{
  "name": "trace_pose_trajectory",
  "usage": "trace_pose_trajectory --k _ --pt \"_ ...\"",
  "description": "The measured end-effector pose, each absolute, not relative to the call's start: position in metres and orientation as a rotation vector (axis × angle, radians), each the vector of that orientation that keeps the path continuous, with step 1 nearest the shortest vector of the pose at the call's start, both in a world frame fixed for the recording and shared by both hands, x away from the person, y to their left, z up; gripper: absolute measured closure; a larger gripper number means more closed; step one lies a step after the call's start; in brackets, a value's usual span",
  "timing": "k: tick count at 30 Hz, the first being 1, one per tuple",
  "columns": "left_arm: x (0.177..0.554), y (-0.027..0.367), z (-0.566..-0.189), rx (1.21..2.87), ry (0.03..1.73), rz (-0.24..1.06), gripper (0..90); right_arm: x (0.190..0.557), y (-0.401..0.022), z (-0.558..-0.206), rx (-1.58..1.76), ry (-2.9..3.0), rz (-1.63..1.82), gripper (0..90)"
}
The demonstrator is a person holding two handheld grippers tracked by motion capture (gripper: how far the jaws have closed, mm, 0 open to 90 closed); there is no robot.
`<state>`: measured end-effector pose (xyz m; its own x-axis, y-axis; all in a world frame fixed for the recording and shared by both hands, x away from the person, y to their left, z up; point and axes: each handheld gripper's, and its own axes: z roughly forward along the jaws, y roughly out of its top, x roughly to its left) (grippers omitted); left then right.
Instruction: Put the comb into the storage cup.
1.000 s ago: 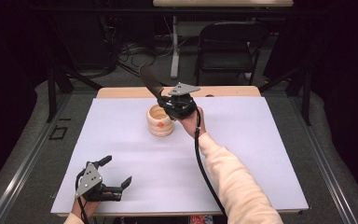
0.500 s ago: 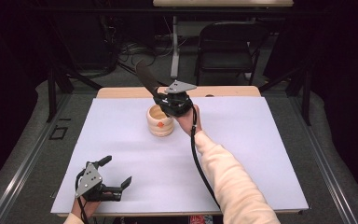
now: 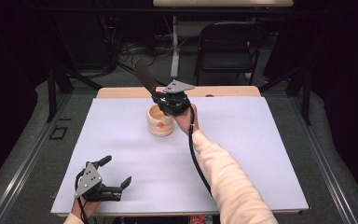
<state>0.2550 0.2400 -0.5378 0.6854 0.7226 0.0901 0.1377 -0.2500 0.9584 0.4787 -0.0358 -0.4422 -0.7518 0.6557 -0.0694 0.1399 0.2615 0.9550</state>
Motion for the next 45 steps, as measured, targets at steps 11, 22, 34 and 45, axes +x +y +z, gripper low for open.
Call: trace_pose_trajectory --k 11,22,34,45 --pt "0.255 0.24 -0.537 1.765 0.686 0.646 0.2 0.481 -0.03 -0.443 0.703 2.053 1.526 72.1" --pt "0.255 0.241 -0.537 1.764 0.687 0.646 0.2 0.485 -0.024 -0.451 0.692 2.059 1.532 72.2" --pt "0.255 0.241 -0.537 1.763 0.688 0.647 0.2 0.489 -0.023 -0.46 0.68 2.071 1.531 72.1" --pt "0.254 0.241 -0.537 1.763 0.688 0.647 0.3 0.492 -0.022 -0.473 0.686 2.091 1.52 72.1"
